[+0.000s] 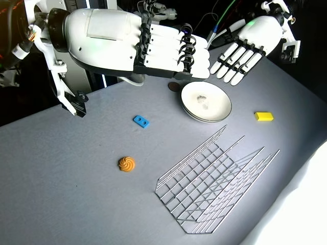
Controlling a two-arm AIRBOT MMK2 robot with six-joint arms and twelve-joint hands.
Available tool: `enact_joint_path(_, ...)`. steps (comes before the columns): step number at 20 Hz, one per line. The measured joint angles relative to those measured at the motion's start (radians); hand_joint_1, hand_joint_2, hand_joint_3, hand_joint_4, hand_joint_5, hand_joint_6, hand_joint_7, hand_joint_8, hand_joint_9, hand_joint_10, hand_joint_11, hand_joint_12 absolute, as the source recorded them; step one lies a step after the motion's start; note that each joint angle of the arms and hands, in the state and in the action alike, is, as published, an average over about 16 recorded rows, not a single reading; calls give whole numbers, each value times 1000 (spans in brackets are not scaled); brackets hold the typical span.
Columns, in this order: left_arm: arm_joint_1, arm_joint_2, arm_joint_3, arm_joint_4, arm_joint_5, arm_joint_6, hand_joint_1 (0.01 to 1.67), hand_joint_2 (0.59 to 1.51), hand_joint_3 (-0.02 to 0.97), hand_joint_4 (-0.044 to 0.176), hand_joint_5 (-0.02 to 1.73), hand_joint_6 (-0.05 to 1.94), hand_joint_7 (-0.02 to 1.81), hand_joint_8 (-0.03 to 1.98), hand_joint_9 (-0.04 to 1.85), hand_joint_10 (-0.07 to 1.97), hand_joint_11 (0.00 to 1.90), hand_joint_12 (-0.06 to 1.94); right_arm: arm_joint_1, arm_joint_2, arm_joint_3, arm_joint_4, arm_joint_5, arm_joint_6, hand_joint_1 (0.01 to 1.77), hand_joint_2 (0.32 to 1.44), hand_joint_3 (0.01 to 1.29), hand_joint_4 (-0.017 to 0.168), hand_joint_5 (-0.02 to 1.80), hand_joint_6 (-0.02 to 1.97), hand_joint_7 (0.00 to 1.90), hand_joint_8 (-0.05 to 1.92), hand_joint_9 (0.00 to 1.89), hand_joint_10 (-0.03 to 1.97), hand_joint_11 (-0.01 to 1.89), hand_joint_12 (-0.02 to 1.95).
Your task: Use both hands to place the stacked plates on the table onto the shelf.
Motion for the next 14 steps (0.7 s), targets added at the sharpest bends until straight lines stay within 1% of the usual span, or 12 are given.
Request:
enact_joint_path(3,49,-3,12,2,1,32,22,1037,30,-2,20,-15,14,-14,20,5,16,-14,6,-4,0,0,-15,1,1247,1031,21,6,21,22,15,11,21,8,21,-8)
enact_joint_path(5,85,-6,19,0,3,52,22,1039,30,-2,21,-15,14,-14,20,5,15,-14,10,-7,0,-4,-25,1,1344,1028,21,6,22,22,14,11,21,8,21,-9)
enact_joint_path(9,158,-16,38,-9,8,83,22,1042,28,-2,22,-15,17,-14,18,5,15,-13,18,-13,0,-14,-46,1,1382,1043,20,6,21,22,13,11,22,8,21,-9)
enact_joint_path(14,233,-33,62,-27,19,110,22,1046,24,-2,22,-15,17,-14,16,5,15,-13,29,-21,0,-28,-68,-3,1395,1055,20,6,21,22,12,11,22,7,21,-9)
